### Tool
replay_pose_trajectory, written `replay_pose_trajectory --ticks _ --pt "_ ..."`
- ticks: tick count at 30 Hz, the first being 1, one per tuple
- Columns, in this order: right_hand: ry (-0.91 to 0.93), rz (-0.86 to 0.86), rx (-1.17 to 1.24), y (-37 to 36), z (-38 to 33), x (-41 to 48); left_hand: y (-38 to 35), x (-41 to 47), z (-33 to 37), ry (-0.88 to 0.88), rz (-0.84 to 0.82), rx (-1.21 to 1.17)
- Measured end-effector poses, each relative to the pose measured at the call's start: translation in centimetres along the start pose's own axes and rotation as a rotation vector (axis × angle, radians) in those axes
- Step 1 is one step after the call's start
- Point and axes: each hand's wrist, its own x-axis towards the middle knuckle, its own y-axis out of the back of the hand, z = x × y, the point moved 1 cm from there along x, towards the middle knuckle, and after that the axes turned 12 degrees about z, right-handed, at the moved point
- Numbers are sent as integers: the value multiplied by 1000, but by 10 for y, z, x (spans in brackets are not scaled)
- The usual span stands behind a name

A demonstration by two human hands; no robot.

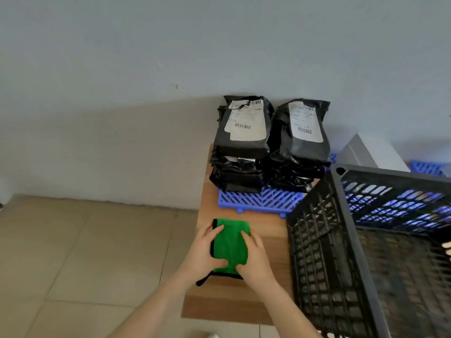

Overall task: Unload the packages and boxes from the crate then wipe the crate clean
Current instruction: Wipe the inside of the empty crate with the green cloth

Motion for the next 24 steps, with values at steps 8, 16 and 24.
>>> replay_pose_trajectory --ticks 8,16,24 --pt "-10 -32 -349 -34 39 19 -46 21 -52 -64 -32 313" --pt "-43 -95 -403 -33 38 17 -36 23 -49 -45 -135 622" --pt "19 186 -56 35 -36 6 17 24 27 -73 276 127"
